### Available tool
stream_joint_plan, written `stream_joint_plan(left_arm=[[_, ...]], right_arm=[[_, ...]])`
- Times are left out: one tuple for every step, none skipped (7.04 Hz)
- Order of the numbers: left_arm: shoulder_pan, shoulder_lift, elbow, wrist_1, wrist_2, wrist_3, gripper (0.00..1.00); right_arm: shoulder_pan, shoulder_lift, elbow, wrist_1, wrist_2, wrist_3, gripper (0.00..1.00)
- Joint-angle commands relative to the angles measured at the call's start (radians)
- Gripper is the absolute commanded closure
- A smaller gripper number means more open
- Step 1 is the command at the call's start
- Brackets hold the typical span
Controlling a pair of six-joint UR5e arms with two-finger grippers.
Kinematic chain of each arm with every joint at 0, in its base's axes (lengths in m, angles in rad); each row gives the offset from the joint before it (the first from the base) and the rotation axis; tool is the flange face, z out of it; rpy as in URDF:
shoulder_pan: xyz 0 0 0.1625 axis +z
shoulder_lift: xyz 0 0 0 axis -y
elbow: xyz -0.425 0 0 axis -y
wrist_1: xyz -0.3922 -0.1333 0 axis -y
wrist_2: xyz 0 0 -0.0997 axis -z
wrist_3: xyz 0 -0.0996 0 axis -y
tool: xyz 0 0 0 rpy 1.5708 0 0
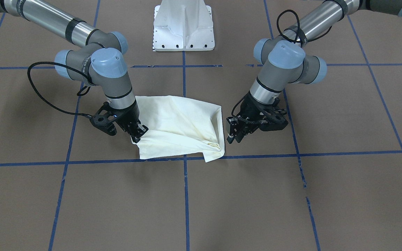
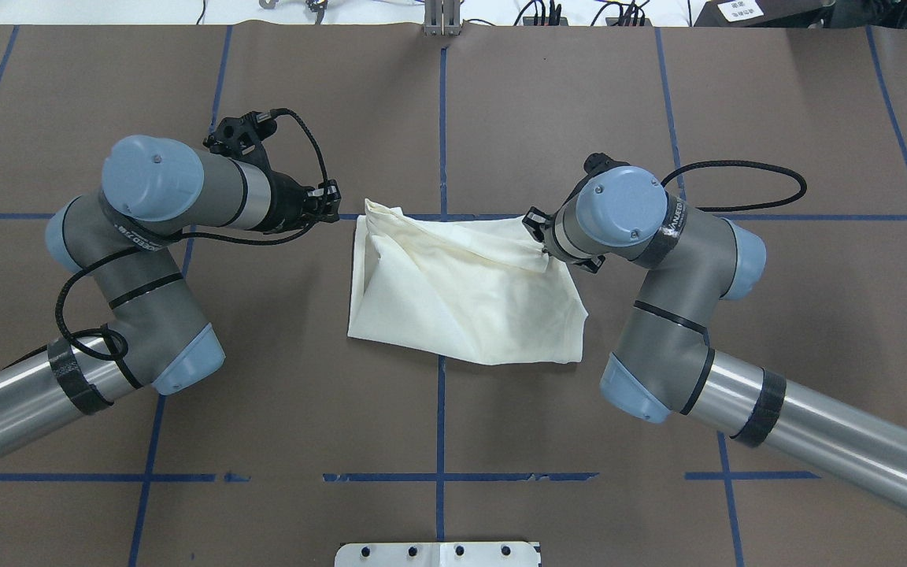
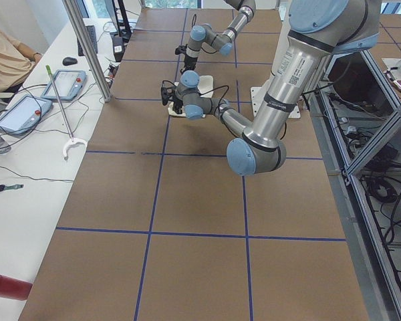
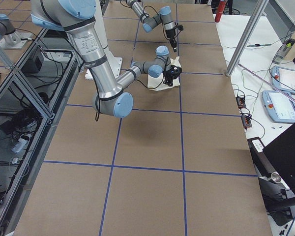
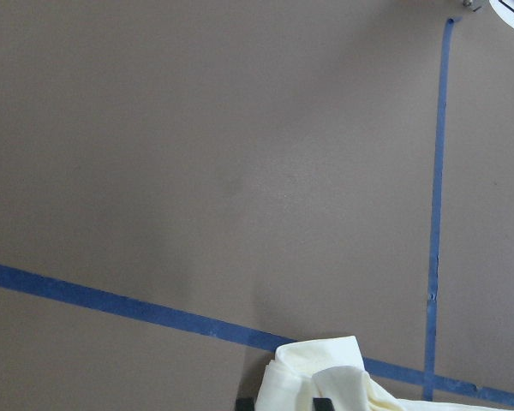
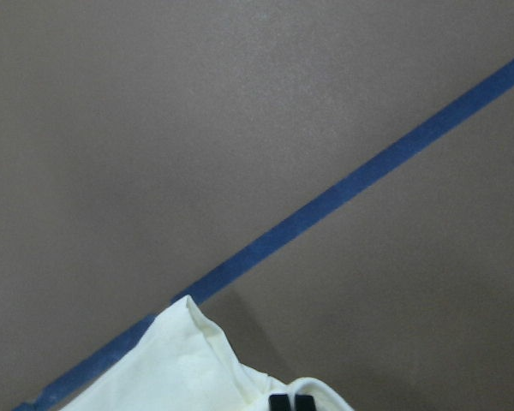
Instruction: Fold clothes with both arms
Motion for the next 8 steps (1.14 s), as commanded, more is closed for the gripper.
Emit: stream_joint_plan(left_arm=[[0.081,0.003,-0.012,-0.004,-0.002,-0.002,1.00],[0.113,0.005,-0.006,-0.004,-0.001,-0.005,1.00],[0.125,0.005,-0.009,-0.005,-0.002,-0.005,1.00],[0.135,0.003,-0.028,-0.005,-0.004,-0.005,1.00],[0.150,0.014,-0.062,-0.056,-0.005,-0.007,1.00],[0.153,0.083,-0.088,-0.161,-0.005,-0.005,1.00],[0.165,0.139,-0.069,-0.296,-0.005,-0.005,1.00],[0.216,0.160,-0.059,-0.342,-0.005,-0.005,1.00]], right_arm=[[0.003,0.000,0.000,0.002,0.002,0.000,1.00],[0.003,0.000,0.000,0.000,0.002,0.000,1.00],[0.003,0.000,0.000,0.002,0.002,0.001,1.00],[0.003,0.000,0.000,0.002,0.002,0.001,1.00],[0.003,0.002,0.001,0.002,0.002,0.003,1.00],[0.003,0.002,0.001,0.002,0.002,0.003,1.00],[0.003,0.002,0.001,0.000,0.002,0.004,1.00],[0.001,0.002,0.000,0.002,0.002,0.004,1.00]])
